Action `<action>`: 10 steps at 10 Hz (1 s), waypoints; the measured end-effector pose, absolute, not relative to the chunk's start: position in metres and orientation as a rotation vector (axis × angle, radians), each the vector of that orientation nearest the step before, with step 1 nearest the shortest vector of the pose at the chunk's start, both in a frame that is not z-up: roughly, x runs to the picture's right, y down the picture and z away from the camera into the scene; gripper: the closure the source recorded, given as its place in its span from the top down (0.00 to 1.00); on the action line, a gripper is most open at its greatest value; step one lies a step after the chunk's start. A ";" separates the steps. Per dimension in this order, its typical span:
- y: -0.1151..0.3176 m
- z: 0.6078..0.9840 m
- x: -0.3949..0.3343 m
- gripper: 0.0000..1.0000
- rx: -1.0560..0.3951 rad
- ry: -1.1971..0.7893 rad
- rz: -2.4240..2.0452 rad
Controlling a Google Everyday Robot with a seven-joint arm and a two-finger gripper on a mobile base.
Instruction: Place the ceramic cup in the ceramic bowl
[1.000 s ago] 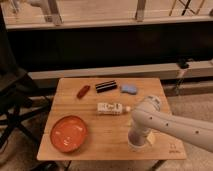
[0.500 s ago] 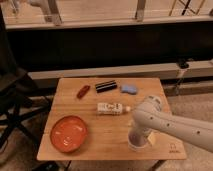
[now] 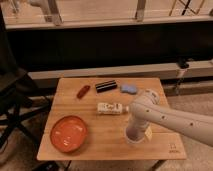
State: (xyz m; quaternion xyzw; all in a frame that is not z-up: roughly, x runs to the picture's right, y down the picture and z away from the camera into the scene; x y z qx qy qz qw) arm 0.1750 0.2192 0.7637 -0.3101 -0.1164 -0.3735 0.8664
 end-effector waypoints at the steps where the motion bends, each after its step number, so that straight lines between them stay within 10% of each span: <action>1: 0.217 0.764 0.176 0.80 -0.650 -0.249 -0.780; 10: 0.212 0.743 0.187 0.80 -0.637 -0.275 -0.773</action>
